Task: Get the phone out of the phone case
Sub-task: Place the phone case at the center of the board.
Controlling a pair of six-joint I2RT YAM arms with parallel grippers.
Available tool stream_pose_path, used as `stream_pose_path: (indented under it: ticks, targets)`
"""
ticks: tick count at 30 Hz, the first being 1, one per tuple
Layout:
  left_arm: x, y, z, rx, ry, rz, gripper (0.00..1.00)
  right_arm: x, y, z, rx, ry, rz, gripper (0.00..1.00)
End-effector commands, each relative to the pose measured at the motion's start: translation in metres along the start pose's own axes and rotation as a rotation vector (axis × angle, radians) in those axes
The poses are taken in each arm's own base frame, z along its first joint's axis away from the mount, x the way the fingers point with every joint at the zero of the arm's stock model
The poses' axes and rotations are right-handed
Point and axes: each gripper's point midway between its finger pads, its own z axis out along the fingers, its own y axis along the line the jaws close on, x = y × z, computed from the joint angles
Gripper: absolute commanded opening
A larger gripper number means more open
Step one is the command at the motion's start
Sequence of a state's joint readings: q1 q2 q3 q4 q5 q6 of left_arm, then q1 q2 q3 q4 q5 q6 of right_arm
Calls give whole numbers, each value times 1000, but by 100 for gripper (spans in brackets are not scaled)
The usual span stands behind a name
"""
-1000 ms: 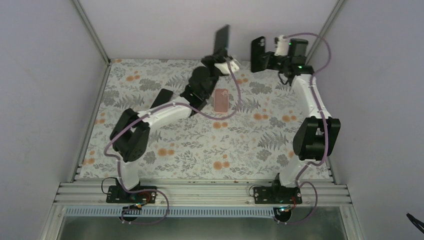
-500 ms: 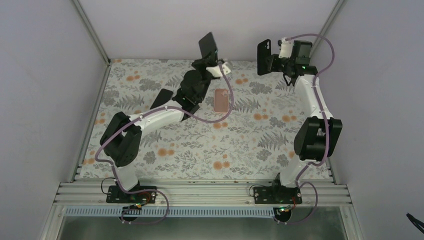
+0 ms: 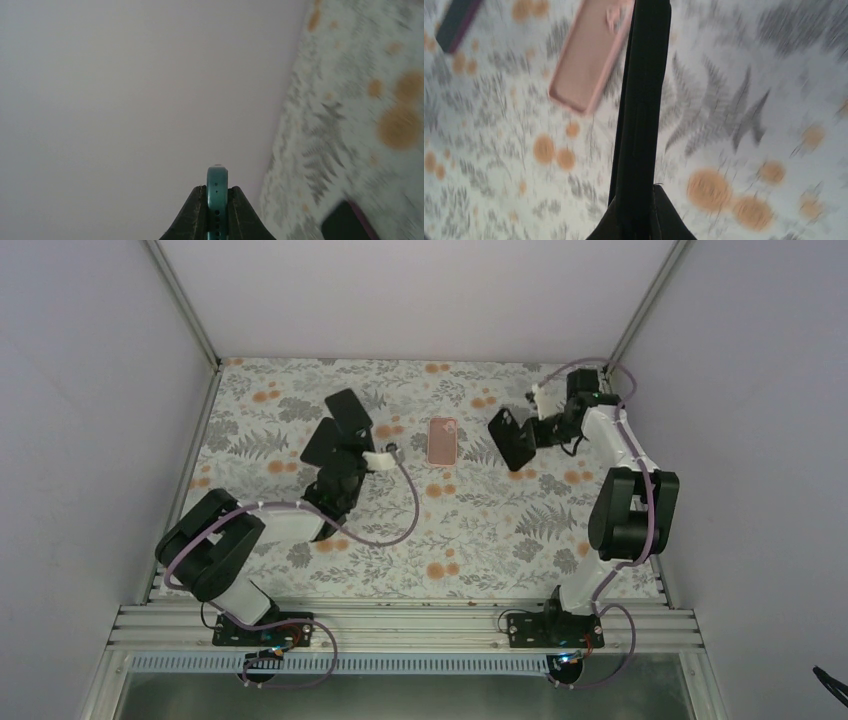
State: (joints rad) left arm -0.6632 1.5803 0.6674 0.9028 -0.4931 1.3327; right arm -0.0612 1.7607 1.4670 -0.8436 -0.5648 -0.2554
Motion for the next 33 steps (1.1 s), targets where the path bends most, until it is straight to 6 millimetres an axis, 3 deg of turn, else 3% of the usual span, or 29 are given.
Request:
stream_pose_path:
  ticks: [1,3,9,11,16,23,24,27,33]
  targets:
    - [22,-7,-26,-45,31,25,2,67,2,13,-46,192,-13,4]
    - [30,-24,-32,-16,46,30,2,88,-3,22,-38,241,12,4]
    - [36,-74,-46,107,45,75,2,124,-28,44,49,353,87,5]
    - [35,-93,-50,168,31,94,2,131,-32,48,58,379,104,14]
    - [32,-140,-63,337,8,124,3,134,-46,42,154,391,91,51]
    - [25,-193,-88,540,-36,184,4,112,-55,-8,346,347,-29,94]
    - [24,-199,-90,568,-40,185,7,107,-54,-18,370,335,-50,99]
    - [24,-225,-108,703,-50,209,18,95,-47,-47,426,297,-115,100]
    - [19,-258,-146,948,-99,237,32,82,-33,-97,523,235,-195,100]
